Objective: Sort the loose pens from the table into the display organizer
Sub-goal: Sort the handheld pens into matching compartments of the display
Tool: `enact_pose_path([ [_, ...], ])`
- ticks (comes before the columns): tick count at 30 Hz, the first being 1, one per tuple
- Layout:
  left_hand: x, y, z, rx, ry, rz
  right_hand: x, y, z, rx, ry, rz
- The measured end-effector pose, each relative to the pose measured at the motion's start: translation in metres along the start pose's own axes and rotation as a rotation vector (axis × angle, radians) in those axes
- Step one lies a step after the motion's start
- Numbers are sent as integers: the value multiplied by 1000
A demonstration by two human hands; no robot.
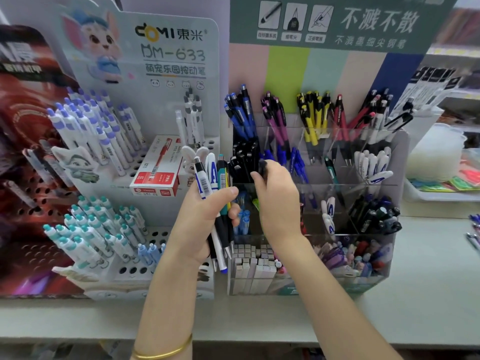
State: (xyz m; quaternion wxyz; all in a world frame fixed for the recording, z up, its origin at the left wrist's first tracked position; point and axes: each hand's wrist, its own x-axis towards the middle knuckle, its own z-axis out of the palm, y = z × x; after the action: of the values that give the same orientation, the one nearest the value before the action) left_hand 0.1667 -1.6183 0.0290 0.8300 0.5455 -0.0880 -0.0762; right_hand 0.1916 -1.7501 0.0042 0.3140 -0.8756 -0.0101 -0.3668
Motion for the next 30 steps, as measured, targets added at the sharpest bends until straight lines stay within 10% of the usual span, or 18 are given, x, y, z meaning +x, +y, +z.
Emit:
enact_pose_path([
  [11,-10,4,-2,-11,23,-14,18,-26,6,-411,-263,146],
  [30,-23,-4,5,30,-189,51,39,-29,-12,-203,-368,105],
])
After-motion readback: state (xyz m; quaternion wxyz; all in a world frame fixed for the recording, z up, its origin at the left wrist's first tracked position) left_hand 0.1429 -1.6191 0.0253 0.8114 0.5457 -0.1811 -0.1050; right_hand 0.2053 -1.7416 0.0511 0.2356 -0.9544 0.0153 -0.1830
